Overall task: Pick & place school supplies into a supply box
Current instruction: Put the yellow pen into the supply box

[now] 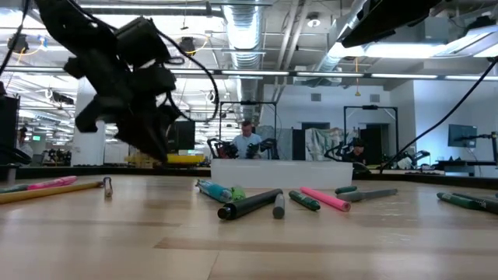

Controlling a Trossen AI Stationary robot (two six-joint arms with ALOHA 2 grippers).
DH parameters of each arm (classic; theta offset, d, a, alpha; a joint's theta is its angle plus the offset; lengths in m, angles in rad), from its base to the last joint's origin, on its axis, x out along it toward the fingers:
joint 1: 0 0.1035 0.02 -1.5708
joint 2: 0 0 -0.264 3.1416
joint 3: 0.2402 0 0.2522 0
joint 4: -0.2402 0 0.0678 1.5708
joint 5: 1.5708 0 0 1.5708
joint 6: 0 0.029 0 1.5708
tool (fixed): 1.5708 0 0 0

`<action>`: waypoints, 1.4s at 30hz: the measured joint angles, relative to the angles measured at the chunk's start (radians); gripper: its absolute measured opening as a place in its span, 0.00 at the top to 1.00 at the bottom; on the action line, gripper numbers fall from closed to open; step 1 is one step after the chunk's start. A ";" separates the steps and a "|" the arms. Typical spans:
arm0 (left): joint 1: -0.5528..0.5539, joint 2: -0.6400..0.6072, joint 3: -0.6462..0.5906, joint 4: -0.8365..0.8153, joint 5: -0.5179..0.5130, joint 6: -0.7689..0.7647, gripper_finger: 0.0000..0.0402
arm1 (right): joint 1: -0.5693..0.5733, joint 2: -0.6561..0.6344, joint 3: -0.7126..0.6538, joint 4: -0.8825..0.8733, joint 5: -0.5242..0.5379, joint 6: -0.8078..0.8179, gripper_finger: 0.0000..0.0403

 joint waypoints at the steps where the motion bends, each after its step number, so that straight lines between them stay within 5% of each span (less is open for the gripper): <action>1: 0.000 -0.021 0.000 -0.001 0.000 0.000 0.93 | 0.000 0.000 0.000 0.000 0.000 0.000 0.71; 9: -0.005 -0.071 0.001 0.151 -0.029 -0.033 0.92 | 0.000 0.000 0.000 0.013 0.000 -0.025 0.71; 22: -0.012 0.216 0.049 0.601 -0.073 -0.036 0.92 | -0.002 0.000 0.000 0.036 0.000 -0.045 0.71; 32: -0.012 0.459 0.284 0.552 -0.053 -0.036 0.92 | -0.002 0.000 0.000 0.037 0.000 -0.044 0.71; 42: -0.012 0.526 0.383 0.435 -0.163 0.011 0.88 | 0.000 0.000 0.000 0.017 0.000 -0.018 0.71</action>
